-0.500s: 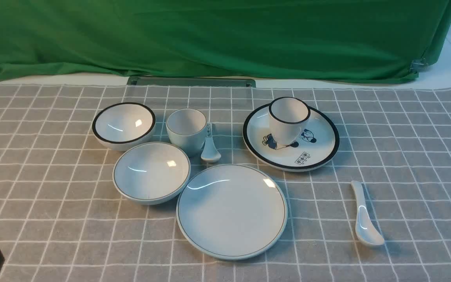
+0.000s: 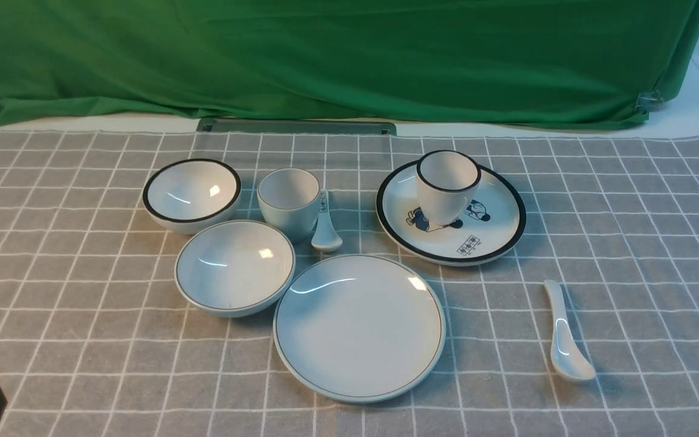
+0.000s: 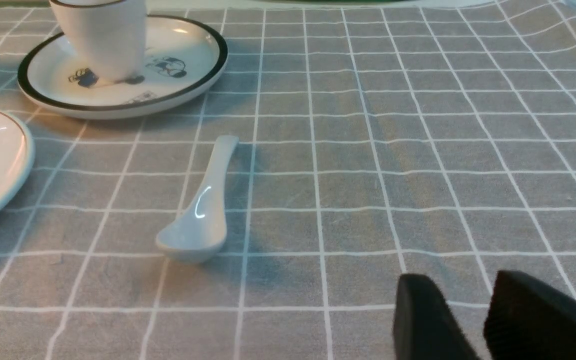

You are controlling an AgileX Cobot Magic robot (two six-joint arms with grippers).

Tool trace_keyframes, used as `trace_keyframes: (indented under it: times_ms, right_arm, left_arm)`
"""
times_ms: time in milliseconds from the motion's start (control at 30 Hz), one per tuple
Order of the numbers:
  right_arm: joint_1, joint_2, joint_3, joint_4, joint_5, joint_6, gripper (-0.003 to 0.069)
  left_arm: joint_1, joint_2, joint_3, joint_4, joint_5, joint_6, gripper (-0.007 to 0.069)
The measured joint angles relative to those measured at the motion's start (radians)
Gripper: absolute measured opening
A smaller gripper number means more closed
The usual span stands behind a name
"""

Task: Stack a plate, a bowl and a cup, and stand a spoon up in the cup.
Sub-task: Use the left arm to grab a blue rice bowl

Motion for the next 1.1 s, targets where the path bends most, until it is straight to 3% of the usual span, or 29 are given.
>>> trace_keyframes:
  times_ms: [500,600,667,733,867,1000,1100]
  right_arm:
    - [0.0,0.0,0.0,0.0,0.0,0.0,0.0241]
    - [0.0,0.0,0.0,0.0,0.0,0.0,0.0241]
    - [0.0,0.0,0.0,0.0,0.0,0.0,0.0241]
    - [0.0,0.0,0.0,0.0,0.0,0.0,0.0241]
    - [0.0,0.0,0.0,0.0,0.0,0.0,0.0241]
    - [0.0,0.0,0.0,0.0,0.0,0.0,0.0241]
    - [0.0,0.0,0.0,0.0,0.0,0.0,0.0241]
  left_arm:
    - [0.0,0.0,0.0,-0.007,-0.042,0.004,0.0017]
    - [0.0,0.0,0.0,-0.149,-0.12,-0.001,0.0017]
    - [0.0,0.0,0.0,-0.35,-0.21,-0.032,0.0017]
    - [0.0,0.0,0.0,-0.465,-0.27,-0.05,0.0017]
    - [0.0,0.0,0.0,-0.539,-0.311,-0.076,0.0017]
    - [-0.005,0.035,-0.104,-0.544,-0.099,-0.082,0.0017]
    - [-0.021,0.147,-0.24,-0.541,0.047,0.02,0.0017]
